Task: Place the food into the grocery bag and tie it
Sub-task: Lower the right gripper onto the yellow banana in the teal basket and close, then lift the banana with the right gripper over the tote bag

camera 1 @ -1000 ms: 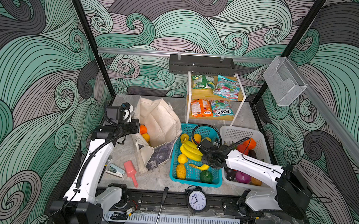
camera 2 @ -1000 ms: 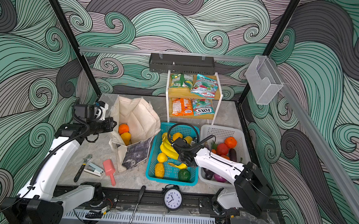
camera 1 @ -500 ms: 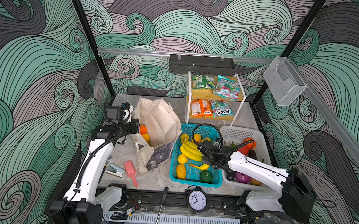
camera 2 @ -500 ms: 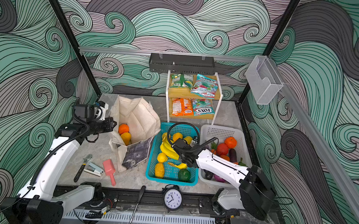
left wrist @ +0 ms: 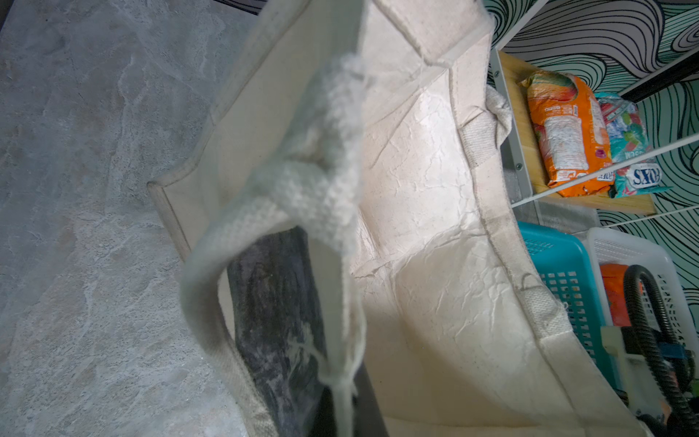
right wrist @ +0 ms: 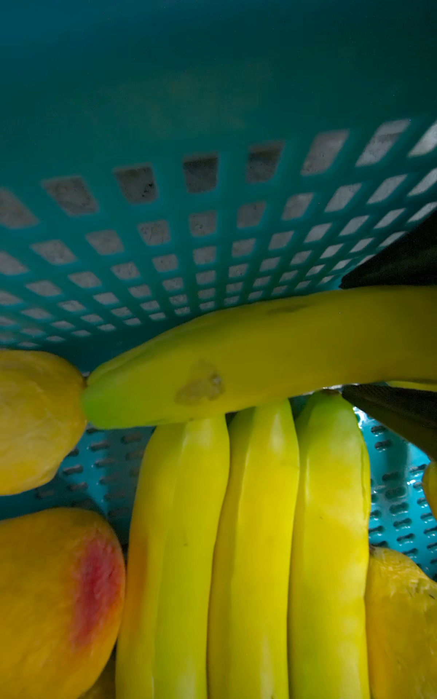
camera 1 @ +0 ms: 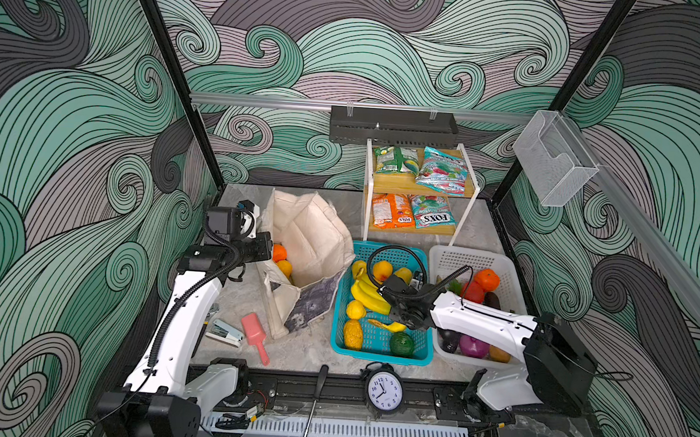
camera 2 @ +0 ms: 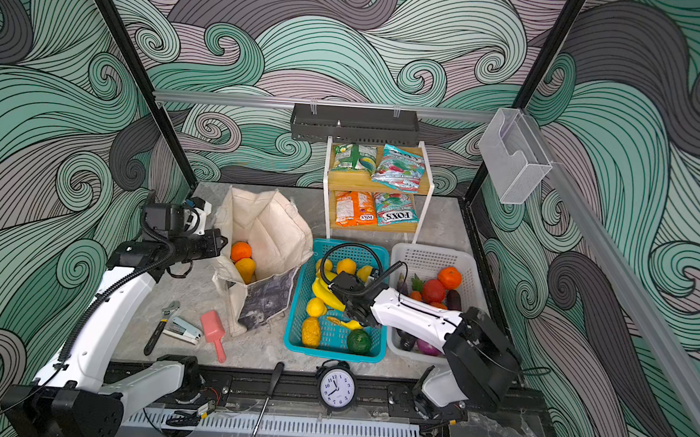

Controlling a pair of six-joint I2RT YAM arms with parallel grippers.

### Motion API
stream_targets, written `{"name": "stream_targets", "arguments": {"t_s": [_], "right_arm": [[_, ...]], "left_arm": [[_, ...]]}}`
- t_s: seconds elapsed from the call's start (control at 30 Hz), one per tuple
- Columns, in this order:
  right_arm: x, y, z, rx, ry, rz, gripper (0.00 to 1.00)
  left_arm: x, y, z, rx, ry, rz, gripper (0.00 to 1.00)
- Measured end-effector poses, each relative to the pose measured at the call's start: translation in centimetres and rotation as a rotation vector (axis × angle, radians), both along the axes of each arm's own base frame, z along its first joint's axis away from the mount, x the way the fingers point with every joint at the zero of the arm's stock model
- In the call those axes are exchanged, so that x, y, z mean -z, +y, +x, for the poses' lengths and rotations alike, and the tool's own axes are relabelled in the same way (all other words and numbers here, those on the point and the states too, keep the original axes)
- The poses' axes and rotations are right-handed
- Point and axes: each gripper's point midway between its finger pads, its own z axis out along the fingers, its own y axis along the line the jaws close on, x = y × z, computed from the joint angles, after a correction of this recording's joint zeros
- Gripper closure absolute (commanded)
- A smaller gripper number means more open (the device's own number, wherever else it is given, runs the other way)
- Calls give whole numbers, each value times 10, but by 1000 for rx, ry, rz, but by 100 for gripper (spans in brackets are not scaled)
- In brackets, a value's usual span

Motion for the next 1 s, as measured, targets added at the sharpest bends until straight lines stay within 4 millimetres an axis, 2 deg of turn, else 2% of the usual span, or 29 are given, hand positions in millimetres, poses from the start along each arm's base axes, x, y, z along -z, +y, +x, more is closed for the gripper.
{"name": "stream_targets", "arguments": {"t_s": [0.17,0.4,0.73,1.0], "right_arm": [[8,0,0,2,11,-16,68],[4,1,-1,-3,-3,-8,76],[-28,-1,0,4,-89,59,77],[-45,-8,1,-3,-137,65,79]], "left_arm": [[0,0,0,0,0,0,100],[0,0,0,0,0,0,100],[0,0,0,0,0,0,100],[0,0,0,0,0,0,100]]}}
